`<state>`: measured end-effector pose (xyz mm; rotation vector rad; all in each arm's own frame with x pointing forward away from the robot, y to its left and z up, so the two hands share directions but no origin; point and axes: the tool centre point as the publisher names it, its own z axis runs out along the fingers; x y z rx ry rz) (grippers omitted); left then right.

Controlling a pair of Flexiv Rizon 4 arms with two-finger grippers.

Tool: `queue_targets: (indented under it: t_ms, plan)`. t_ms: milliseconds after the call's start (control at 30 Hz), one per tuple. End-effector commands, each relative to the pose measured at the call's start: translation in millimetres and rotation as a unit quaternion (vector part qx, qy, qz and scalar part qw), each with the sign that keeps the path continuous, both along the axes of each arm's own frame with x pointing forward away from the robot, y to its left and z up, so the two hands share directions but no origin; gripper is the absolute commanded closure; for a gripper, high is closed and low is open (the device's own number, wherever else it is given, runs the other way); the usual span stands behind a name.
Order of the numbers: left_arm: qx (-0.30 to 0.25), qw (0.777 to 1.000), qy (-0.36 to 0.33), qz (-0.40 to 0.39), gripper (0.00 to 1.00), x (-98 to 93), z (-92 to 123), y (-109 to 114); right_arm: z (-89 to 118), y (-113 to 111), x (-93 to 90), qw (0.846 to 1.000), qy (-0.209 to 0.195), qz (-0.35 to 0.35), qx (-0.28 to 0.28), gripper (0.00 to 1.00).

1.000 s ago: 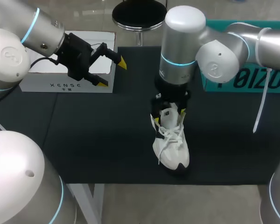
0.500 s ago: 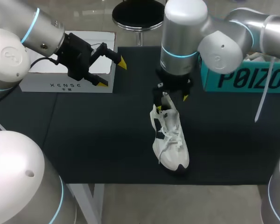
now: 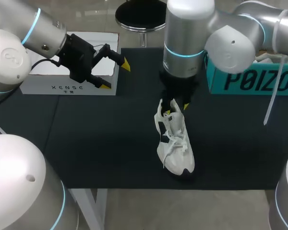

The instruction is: Take the shoe out of the shoebox, open the shoe tongue, remove and reinsert the insole, then place the shoe into the shoebox

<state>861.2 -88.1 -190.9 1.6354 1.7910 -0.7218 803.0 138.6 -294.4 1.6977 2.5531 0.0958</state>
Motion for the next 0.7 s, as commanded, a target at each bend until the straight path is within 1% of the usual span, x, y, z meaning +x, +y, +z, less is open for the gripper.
queue_targets:
  t_ms: [33,167,300,567,700]
  plan:
    - [0.001,1.000,-0.001,0.000,0.00,0.0,0,0,-11,-2,-12.4,1.000,0.004,-0.004,0.011,1.00]
    - [0.001,1.000,-0.001,0.000,0.00,0.0,0,0,-16,3,-18.2,1.000,0.012,-0.008,0.015,1.00]
    - [0.001,1.000,-0.001,0.000,0.00,0.0,0,0,-21,2,-17.7,1.000,0.016,-0.010,0.017,1.00]
    - [0.001,1.000,-0.001,0.000,0.00,0.0,0,0,-35,-7,-9.1,0.999,0.015,-0.024,0.028,1.00]
    - [0.001,1.000,-0.001,0.000,0.00,0.0,0,0,-39,-5,-1.5,0.999,0.017,-0.022,0.029,1.00]
